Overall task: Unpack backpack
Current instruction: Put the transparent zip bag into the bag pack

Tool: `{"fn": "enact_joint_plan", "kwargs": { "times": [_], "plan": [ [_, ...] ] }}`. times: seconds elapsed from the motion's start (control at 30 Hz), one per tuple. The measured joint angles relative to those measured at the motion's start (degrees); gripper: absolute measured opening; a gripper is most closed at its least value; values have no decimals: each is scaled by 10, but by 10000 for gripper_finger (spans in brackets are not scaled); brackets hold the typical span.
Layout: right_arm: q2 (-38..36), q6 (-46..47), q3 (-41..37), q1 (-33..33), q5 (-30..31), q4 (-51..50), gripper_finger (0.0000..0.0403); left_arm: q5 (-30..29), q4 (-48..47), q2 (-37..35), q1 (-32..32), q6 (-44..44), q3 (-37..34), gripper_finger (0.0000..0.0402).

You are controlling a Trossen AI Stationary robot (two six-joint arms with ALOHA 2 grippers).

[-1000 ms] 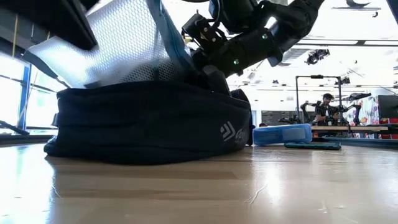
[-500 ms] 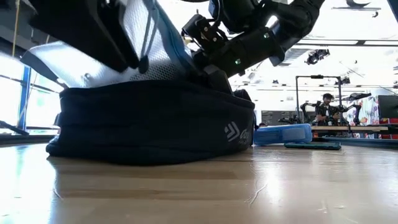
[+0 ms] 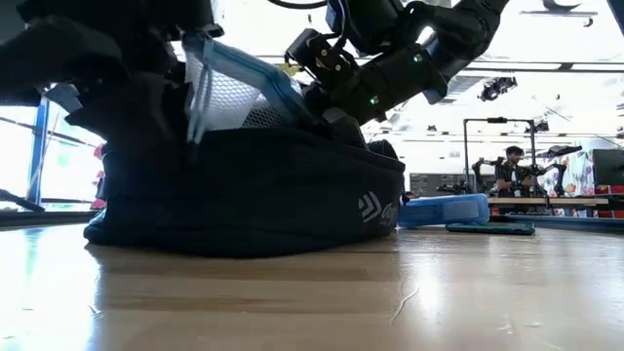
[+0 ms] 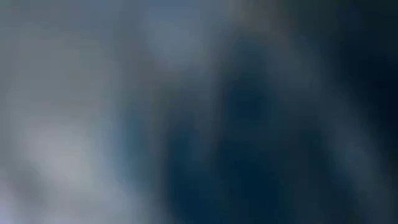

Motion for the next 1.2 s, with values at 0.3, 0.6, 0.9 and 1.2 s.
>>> {"fn": "enact_joint_plan", "kwargs": {
  "times": [0.3,0.6,0.9,1.2],
  "plan": [
    [-1,-30,2,-8,11,-48,81,76,33,0,-48,37,15,6],
    [4,-61,2,-10,72,-86,81,27,-10,-2,-92,26,72,0],
    [20,-53,2,-3,120,-89,86,6,-20,-3,-101,28,92,0],
    [3,-9,0,12,157,-171,325,6,-16,-3,-103,4,92,0]
  ]
}}
